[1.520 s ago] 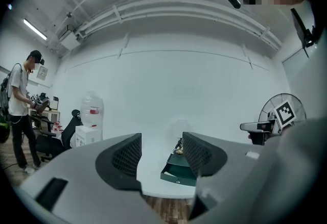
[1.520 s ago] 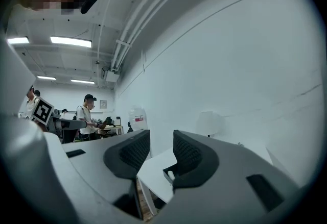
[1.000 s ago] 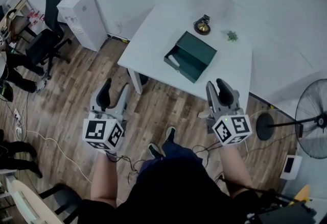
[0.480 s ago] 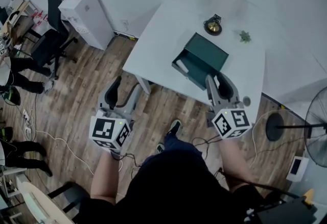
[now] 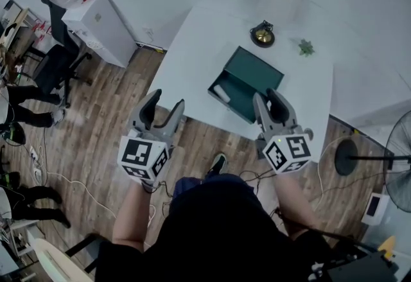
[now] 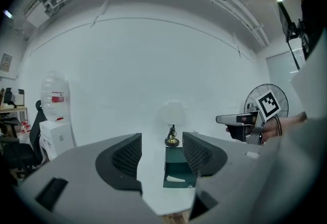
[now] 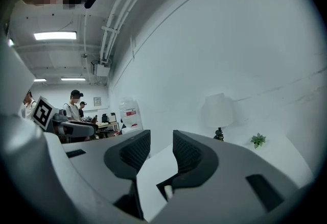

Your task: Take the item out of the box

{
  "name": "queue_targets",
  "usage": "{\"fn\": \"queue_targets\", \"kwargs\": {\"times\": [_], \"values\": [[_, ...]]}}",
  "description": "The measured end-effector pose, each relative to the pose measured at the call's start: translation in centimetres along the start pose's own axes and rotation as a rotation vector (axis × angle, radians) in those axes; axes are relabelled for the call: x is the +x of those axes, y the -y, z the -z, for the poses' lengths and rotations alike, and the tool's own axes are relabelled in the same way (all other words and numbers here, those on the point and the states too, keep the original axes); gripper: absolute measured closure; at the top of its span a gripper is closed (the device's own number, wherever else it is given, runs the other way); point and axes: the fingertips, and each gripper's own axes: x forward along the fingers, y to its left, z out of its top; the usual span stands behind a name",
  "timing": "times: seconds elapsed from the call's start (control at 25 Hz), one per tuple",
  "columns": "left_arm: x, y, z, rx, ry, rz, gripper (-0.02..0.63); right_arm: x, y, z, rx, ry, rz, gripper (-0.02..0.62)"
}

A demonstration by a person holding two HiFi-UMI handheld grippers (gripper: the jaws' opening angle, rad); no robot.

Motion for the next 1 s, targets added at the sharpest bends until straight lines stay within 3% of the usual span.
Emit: {"fn": "queue_targets", "kwargs": {"times": [0.24,0.56,0.8,1.0], "values": [[4.6,2.2,-0.5,0.116,-0.019,0.107,0.367,-0.4,2.3,-0.5,0.004,0.022,0.046,0.456],[12.5,2.7,0.0,0.236,-0.035,0.293,0.376,-0.9,7.0,-0.2,0.016,0.004,0.200,0.462],[17.6,3.6,3.1,0.340,-0.144,0.554,0.377,-1.5,9.3,0.2,0.071,0.030,0.387,0.465],[20.5,5.7,7.5,0.597,-0.294,0.822,0.377,-1.9,10.3,1.0,0.110,0.054,0.516,0.468]]}}
